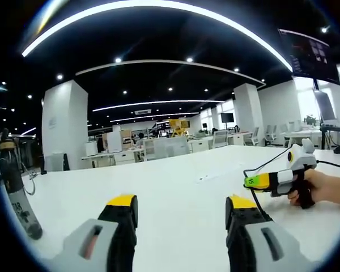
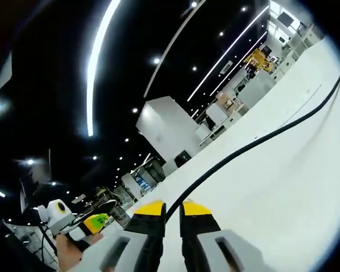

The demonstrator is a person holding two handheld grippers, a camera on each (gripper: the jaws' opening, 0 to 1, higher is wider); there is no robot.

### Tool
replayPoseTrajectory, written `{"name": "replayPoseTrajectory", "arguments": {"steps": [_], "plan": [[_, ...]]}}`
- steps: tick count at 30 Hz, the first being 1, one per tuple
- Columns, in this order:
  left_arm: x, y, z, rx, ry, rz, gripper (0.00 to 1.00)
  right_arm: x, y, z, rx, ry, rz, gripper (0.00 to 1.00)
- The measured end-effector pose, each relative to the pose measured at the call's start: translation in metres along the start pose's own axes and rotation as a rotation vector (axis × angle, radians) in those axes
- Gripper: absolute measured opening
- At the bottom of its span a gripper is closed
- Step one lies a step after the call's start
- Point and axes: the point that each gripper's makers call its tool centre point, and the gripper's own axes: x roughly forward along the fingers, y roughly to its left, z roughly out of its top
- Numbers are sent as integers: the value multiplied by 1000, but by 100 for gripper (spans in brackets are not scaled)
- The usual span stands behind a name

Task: Find the data cable on the table. Grasp the USB connector end of the cable and insert it into the USB port on the table

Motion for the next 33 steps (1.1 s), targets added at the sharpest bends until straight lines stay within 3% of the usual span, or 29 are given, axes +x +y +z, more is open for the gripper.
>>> {"name": "replayPoseTrajectory", "arguments": {"steps": [33], "plan": [[1, -5, -1, 13, 7, -23, 63, -1, 14, 9, 32, -44, 39, 11]]}}
